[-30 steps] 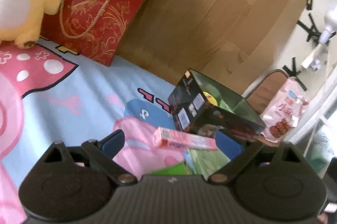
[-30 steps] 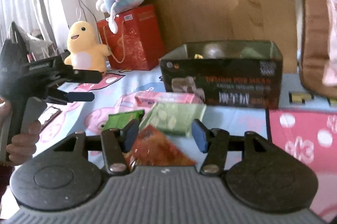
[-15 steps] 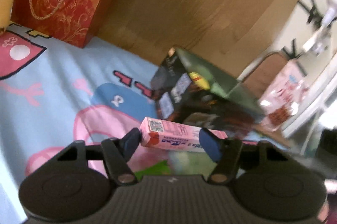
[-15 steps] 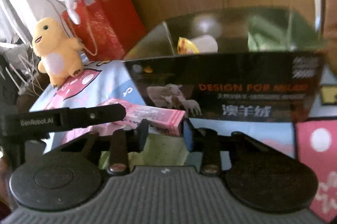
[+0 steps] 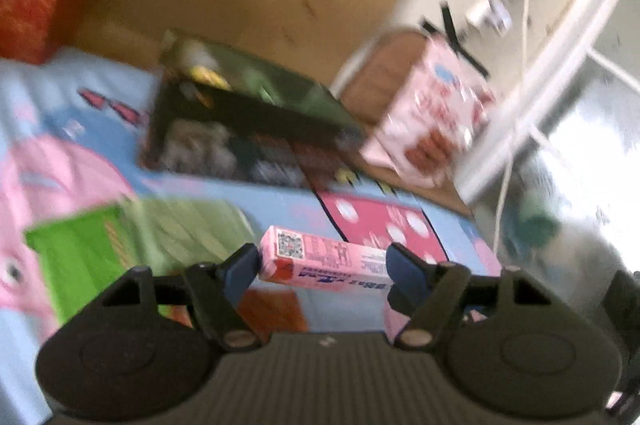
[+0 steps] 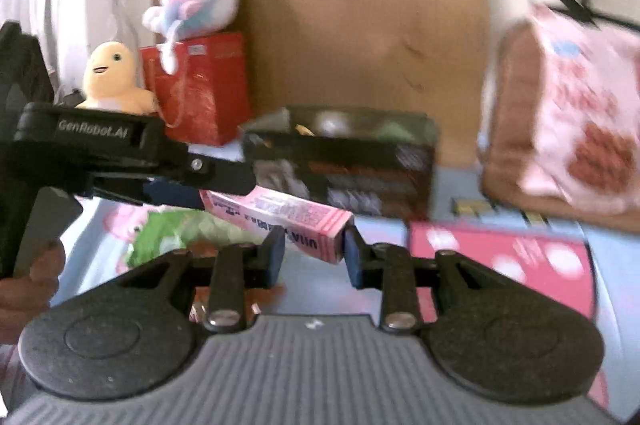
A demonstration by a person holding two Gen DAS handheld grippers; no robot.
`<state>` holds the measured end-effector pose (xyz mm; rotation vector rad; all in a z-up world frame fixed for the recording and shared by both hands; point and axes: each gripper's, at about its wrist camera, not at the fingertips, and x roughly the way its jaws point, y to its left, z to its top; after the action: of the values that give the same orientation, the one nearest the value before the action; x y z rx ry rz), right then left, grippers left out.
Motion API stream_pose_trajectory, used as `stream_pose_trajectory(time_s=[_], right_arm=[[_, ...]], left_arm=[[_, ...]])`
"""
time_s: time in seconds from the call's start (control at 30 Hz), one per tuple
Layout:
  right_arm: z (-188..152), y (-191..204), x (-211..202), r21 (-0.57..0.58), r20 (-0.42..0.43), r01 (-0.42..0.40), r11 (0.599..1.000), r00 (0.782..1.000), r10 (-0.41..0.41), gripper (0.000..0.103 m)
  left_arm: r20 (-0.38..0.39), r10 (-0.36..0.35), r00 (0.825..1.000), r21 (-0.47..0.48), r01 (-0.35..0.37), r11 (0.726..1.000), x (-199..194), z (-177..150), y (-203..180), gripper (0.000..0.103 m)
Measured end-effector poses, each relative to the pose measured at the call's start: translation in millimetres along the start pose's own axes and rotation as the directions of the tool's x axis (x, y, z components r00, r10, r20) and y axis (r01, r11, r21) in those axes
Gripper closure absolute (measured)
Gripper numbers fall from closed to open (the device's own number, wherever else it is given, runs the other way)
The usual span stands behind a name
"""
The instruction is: Organize snacks
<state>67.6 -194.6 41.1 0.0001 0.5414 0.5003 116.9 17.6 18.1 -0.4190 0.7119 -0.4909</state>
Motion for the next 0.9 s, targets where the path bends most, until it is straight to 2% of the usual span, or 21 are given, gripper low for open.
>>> stream_pose_trajectory(time_s=[0.17,0.33,0.43,0.57,0.73,0.9], right_arm=[[-21,-9,-19,0.065,-0.038,0.041,0.997,0.999,-0.038,0.068],[-40,-16,-32,0.123,-0.063,0.044,0.991,0.997,-0.036,0.066],[-49,-20,-30,0.145,-0.088,0.044,0.988,0.996,-0.032,0.066],[-53,-23,-30,0.186,-0.067,0.030,0.982,0.998,-0.018,0.062],[-56,-21,-31,0.179,-0.051,0.026,0.984,0.999,-0.018,0.054],[-56,-20,-31,0.165,-0.050,0.030,0.986,0.999,-0.022,0.052]], left_arm=[[-0.083,-0.006,0.997,0.055,0.011,0.998,16,-24,-21,0.032],[-0.123,0.011,0.992,0.095,0.001,0.995,22,-39,-33,0.030],[-0.114,0.024,0.993,0.111,-0.011,0.994,20,-44,-36,0.028],[-0.111,0.041,0.993,0.122,-0.027,0.992,19,-45,-39,0.024],[-0.109,0.056,0.992,0.141,-0.040,0.989,18,-47,-44,0.019],[-0.110,0.070,0.991,0.153,-0.053,0.987,18,-48,-47,0.017]])
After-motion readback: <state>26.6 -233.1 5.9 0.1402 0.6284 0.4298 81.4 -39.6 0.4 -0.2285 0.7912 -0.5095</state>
